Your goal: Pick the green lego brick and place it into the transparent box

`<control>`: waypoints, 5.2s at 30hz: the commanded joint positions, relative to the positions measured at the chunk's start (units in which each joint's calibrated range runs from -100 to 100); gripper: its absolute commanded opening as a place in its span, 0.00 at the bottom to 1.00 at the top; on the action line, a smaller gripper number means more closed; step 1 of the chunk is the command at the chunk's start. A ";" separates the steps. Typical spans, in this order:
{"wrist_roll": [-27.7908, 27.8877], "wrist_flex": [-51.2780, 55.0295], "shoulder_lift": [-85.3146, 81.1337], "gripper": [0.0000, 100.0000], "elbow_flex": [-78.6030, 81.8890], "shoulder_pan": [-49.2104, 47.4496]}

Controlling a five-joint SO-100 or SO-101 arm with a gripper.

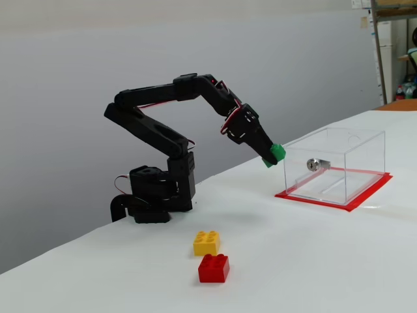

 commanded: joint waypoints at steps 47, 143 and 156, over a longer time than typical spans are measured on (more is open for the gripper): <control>0.06 -7.95 38.00 0.09 -42.00 -22.08; -0.15 1.62 -18.00 0.01 1.12 25.61; 0.12 1.36 -31.49 0.01 14.69 35.81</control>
